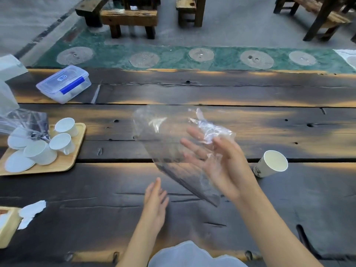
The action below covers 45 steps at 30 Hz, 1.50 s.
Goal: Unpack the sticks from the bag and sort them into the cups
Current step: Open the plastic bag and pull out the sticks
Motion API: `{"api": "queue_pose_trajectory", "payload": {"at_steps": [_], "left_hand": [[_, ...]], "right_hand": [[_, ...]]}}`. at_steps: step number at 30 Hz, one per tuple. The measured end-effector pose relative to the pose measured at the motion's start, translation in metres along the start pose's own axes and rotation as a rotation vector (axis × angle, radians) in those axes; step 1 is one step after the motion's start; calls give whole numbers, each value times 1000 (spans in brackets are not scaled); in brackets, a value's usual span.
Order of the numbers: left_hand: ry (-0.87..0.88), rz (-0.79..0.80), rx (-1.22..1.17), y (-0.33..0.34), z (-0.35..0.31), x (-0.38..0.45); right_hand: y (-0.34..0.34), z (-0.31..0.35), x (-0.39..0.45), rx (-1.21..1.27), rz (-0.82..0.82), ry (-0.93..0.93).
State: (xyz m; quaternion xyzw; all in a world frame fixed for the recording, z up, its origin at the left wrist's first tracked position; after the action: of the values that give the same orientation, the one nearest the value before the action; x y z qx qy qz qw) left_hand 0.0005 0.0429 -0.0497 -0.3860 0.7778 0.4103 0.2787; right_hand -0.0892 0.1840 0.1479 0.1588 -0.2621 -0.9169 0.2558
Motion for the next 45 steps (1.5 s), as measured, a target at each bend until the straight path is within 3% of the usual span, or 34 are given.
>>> {"api": "queue_pose_trajectory", "payload": {"at_steps": [2,4,7,10,15,21,26,30,34,41,45], "left_hand": [[-177,129,-120,14,16,-1],[-236,278,-221,31,18,-2],[-226,393,-350,43,4,-3],[-125,449,-311,36,-16,4],[102,400,-62,15,-53,13],[219,407,76,10,-76,10],[234,411,89,4,-83,8],[269,396,128,-1,-90,9],[308,388,147,0,-92,5],[322,371,180,3,-92,-1],[329,352,271,2,-88,-2]], "right_hand": [[5,8,-2,173,-3,2],[1,14,-7,278,-57,1],[-15,23,-18,323,-158,-36],[-49,37,-27,216,-217,-101],[-107,80,-36,-327,-363,-93],[-112,94,-16,-941,-315,-123],[-111,81,-6,-1065,-385,-204],[-114,68,-2,-1115,-499,-84],[-115,58,1,-1174,-499,51],[-113,53,-4,-1101,-544,41],[-126,52,-9,-1494,-737,18]]}}
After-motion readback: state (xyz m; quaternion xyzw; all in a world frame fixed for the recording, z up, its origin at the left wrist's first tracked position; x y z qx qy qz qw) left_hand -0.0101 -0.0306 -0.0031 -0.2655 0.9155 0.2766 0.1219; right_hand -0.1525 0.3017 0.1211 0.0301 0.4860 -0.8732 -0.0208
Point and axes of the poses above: each hand's wrist, its own x-axis towards the middle knuckle, its own y-axis out of the palm, z = x × y, the point moved 5 cm from there along x, towards the middle knuckle, and after that the axes turned 14 degrees about -x, right-handed, at the moved point
